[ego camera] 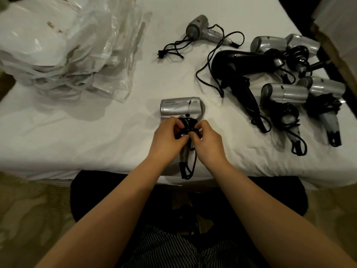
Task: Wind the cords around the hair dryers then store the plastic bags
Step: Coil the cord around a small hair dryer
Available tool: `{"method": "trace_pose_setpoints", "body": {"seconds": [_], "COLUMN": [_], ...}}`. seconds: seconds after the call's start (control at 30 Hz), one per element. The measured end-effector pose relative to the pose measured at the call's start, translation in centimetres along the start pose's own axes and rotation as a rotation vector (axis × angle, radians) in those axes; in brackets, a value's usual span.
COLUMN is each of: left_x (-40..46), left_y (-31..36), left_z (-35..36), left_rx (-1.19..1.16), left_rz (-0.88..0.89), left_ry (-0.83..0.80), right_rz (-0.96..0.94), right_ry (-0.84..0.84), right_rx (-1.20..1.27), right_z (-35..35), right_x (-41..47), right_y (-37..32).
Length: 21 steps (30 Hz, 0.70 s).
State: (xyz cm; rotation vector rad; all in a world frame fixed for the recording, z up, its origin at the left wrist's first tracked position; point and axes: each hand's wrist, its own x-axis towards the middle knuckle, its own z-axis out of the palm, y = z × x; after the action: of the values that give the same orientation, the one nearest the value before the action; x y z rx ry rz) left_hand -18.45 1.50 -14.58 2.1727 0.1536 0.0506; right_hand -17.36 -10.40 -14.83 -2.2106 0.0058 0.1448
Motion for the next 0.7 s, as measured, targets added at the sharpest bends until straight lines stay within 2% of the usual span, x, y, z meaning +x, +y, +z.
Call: {"method": "trace_pose_setpoints", "body": {"seconds": [0.1,0.17,0.3,0.43,0.57,0.67,0.7], "left_x": [0.5,1.1,1.8,2.1,2.0,1.8,1.8], "left_y": [-0.1,0.2,1.6,2.2,2.1,1.9,1.9], "left_z": [-0.2,-0.4,0.1,0.8,0.9,0.9,0.9], "left_rx": [-0.177,-0.156,0.071,0.131,0.051,0.056,0.057], "left_rz": [-0.155,-0.197,-0.056,-0.006,-0.025,-0.018,-0.019], "left_ry": [-0.048,-0.056,-0.043,-0.068,-0.048,-0.034,-0.029], "right_rz": [-0.011,-0.015,0.023,0.137,0.295,0.109,0.061], "right_ry": [0.026,0.020,0.017,0.111,-0.001,0.118,0.105], "right_rx": [-0.048,-0.064,-0.004,0.081,-0.058,-0.338,-0.393], "right_z": [0.0,0.0,0.1,0.8,2.0,2.6,2.6], "right_x": [0.2,0.2,0.0,-1.2,-2.5,-3.1,-3.3], "right_y": [0.2,0.3,0.3,0.7,1.1,1.0,0.8]}}
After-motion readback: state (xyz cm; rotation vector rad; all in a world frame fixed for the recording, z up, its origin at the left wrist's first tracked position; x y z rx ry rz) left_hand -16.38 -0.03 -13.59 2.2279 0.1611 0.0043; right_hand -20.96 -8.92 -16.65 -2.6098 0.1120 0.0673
